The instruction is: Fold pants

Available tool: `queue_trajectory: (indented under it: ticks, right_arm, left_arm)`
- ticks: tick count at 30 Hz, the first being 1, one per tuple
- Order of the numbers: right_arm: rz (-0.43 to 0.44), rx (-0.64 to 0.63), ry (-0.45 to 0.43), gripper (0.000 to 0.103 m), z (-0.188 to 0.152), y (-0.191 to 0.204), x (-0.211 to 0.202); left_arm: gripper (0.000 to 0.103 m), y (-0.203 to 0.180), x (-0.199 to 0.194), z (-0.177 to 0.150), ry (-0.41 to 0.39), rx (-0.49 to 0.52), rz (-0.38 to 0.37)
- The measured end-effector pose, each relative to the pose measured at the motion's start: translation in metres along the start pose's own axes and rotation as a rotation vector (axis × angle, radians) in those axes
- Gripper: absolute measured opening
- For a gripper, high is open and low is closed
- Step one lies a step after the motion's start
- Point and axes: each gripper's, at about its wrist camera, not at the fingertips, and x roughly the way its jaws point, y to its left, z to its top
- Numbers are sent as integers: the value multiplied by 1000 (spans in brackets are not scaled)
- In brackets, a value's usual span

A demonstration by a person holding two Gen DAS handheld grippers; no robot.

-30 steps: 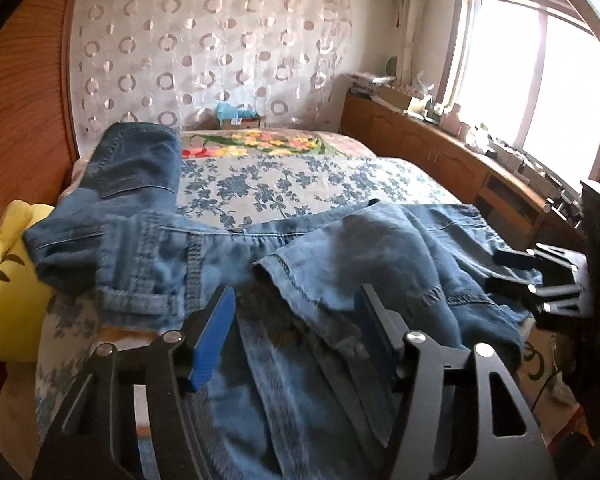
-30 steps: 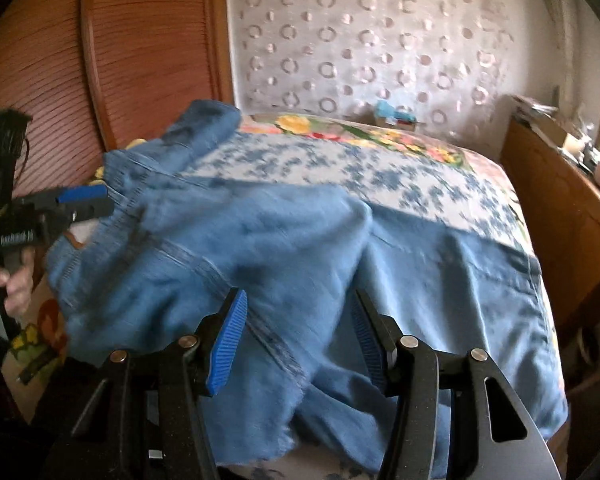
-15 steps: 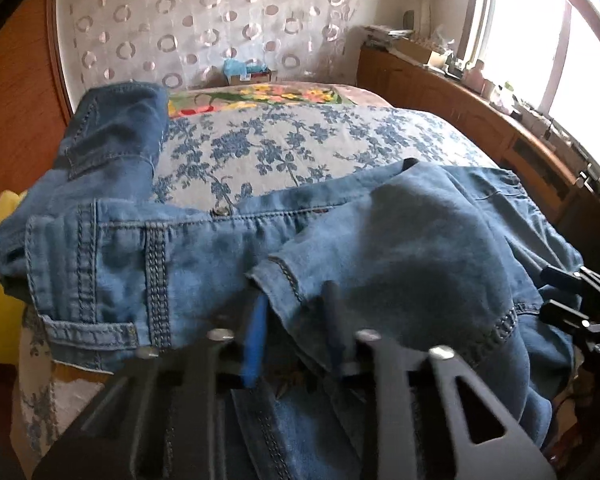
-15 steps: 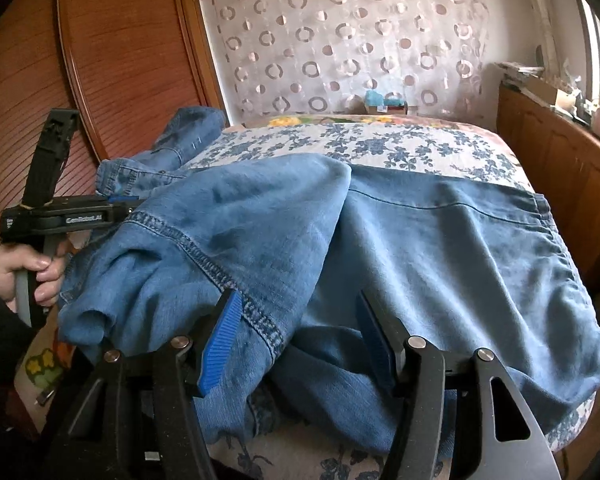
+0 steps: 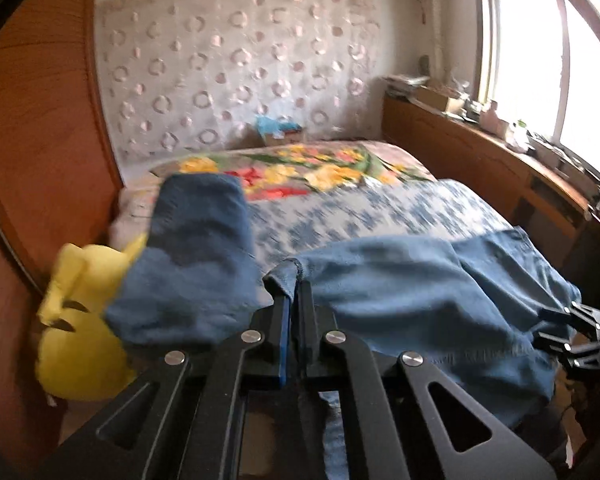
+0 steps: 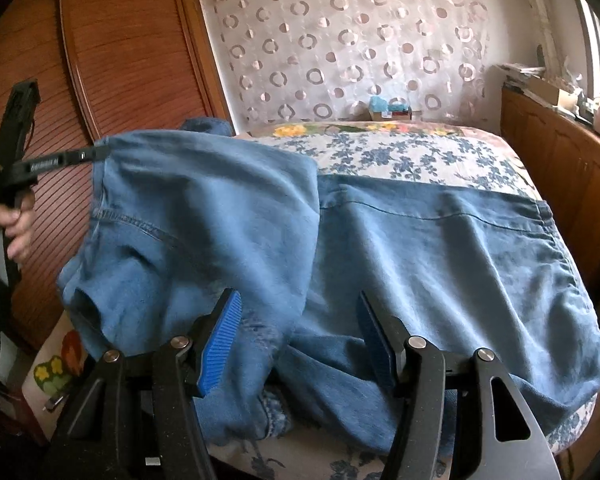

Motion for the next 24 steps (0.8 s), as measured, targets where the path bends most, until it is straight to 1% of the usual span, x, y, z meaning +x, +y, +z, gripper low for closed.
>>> queue_trajectory:
  ticks: [2, 6, 8, 9, 10, 11, 12, 13, 15, 19, 22, 24]
  right_arm:
    - [5, -8, -5, 62, 1, 2, 1]
    - [9, -29, -11, 62, 2, 3, 4]
    - [7, -33, -13, 62, 3, 3, 7]
    - [8, -34, -13, 62, 3, 3, 8]
    - [8, -36, -13, 62, 3, 2, 8]
    - [8, -38, -13, 62, 2, 2, 9]
    - [7, -40, -13, 62, 2, 1, 9]
    - [6, -42, -13, 62, 2, 1, 9]
    - [10, -43, -12, 62, 0, 1, 9]
    - [-5, -60, 1, 62, -1, 5, 9]
    - [7, -63, 9, 62, -3, 7, 11]
    - [1, -64, 15, 62, -5, 8, 12]
  left_arm:
    - [4, 9, -1, 7, -6, 2, 27]
    - [6, 17, 3, 6, 31, 0, 21]
    - [19, 16, 3, -1, 42, 13, 20]
    - [27, 15, 2, -6, 39, 17, 20]
    - [34, 14, 1, -12, 37, 20, 13]
    - [38, 14, -1, -17, 38, 18, 6]
    - [45, 13, -4, -25, 39, 12, -6]
    - [46, 12, -6, -33, 38, 9, -17]
    - [46, 9, -11, -49, 41, 3, -16]
    - [46, 2, -15, -85, 72, -2, -47]
    - [46, -3, -8, -106, 104, 7, -37]
    - [45, -5, -3, -116, 114, 2, -34]
